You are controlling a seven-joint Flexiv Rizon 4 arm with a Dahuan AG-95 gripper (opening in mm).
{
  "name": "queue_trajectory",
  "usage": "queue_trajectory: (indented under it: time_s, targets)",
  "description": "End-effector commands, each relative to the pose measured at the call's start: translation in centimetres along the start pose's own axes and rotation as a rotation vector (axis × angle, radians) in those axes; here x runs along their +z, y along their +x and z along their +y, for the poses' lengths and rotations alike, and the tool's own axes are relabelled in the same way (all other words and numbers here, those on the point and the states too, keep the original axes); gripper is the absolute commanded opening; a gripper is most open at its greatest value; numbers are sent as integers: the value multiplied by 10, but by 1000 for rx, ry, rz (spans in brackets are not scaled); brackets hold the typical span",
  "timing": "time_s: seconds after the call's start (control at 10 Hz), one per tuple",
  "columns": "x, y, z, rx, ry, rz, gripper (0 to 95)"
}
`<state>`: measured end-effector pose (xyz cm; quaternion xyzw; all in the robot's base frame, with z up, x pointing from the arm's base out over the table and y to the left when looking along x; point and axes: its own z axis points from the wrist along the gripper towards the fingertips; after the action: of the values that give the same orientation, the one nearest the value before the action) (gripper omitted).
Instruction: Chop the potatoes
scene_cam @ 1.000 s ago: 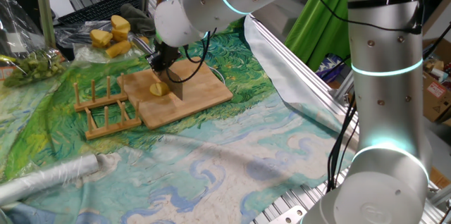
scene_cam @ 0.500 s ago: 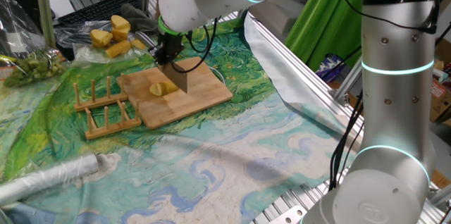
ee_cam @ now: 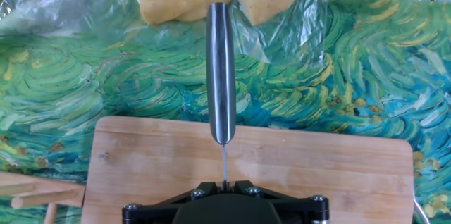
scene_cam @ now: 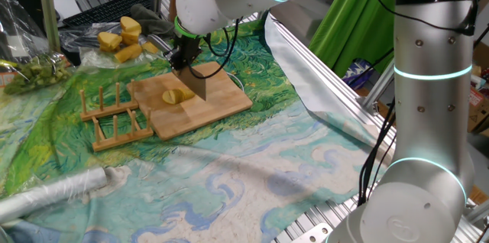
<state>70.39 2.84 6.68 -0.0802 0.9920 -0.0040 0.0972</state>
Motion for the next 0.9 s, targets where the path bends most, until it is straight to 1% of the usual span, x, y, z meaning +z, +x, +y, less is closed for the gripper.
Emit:
queue_trajectory:
  time_s: [0.1, 0.2, 0.4, 0.5, 0.7, 0.8, 0.9]
  targets:
    - [-1, 0, 0, -2, -1, 1, 0]
    - [-1, 0, 0, -3, -1, 1, 0]
    - [5, 3, 3, -5, 2, 1, 0]
    - [11, 5, 4, -4, 2, 0, 0]
    - [28, 7, 7, -1, 3, -6, 0]
    - [31, 7, 7, 0, 8, -8, 0]
    - [32, 7, 8, -1, 17, -7, 0]
